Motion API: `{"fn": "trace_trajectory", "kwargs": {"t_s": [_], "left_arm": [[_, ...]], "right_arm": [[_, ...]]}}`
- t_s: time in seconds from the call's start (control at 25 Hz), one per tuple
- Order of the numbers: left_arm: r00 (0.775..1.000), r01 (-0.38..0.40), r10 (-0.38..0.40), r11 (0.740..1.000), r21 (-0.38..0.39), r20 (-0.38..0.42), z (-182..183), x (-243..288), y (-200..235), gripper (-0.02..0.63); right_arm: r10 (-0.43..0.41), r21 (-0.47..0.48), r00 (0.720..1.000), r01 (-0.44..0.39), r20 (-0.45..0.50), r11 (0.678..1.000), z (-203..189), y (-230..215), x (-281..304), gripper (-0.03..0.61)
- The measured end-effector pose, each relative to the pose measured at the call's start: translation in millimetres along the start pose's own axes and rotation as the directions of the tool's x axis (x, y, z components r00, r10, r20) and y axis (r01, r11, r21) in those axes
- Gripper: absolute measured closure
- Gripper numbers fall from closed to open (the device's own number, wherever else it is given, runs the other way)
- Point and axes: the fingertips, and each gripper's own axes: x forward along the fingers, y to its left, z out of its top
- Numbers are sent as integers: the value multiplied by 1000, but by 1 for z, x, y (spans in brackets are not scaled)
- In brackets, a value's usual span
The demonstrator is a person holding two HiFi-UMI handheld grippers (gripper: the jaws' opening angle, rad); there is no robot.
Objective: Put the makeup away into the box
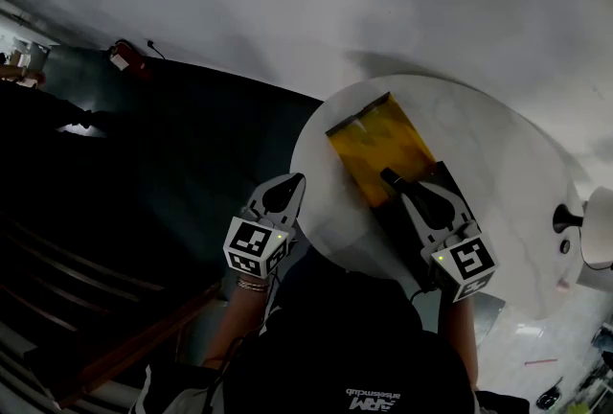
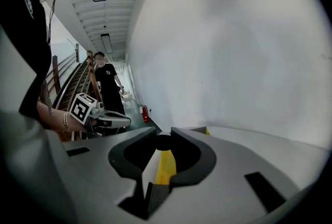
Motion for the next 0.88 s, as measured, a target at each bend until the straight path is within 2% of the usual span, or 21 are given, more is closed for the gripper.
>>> {"fn": "trace_trajectory", "kwargs": {"t_s": [0.48,0.88], "left_arm": [[994,103,-103,995,6,-49,2,26,44,597],[983,155,-157,988,-26,-98,-7,59,67,597]], "right_arm": [[-74,70,996,77,-41,995,-1,-1,48,480],[-74,110,989,89,-130,990,-21,-11,87,480]]}}
